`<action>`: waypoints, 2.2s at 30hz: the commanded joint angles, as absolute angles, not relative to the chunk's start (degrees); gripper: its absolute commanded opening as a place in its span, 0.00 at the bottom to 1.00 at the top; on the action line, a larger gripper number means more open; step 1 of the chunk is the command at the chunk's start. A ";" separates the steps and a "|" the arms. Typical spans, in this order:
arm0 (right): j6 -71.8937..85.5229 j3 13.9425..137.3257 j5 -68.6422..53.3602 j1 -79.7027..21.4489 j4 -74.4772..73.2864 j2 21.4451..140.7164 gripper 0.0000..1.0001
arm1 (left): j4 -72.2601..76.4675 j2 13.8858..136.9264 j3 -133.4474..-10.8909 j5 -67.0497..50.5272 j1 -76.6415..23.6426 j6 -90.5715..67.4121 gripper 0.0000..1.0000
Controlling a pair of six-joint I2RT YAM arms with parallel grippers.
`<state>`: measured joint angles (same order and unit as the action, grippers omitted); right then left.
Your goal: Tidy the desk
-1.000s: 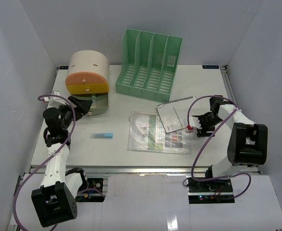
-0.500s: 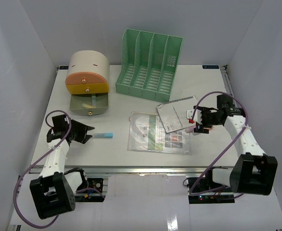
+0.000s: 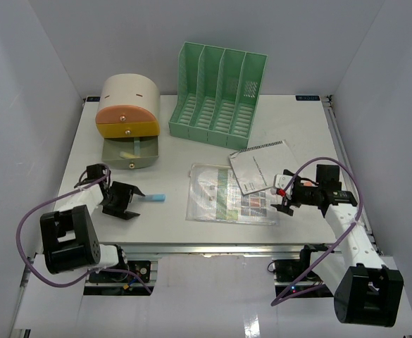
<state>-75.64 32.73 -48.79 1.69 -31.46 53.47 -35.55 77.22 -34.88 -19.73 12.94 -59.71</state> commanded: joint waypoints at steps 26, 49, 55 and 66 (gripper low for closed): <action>-77.03 29.92 -53.61 1.76 -28.76 45.74 0.86 | -46.23 99.58 -53.33 0.46 6.68 -59.40 0.34; -76.60 29.31 -53.01 2.94 -28.83 44.56 0.86 | -37.76 90.08 -74.18 -22.55 12.78 -68.53 0.00; -76.29 29.18 -52.09 3.15 -28.67 44.30 0.86 | -37.95 97.47 -78.59 -21.67 13.10 -69.87 0.22; -89.77 32.20 -47.11 3.43 -35.23 47.76 0.95 | -33.89 92.54 -79.92 -19.79 13.73 -59.57 0.74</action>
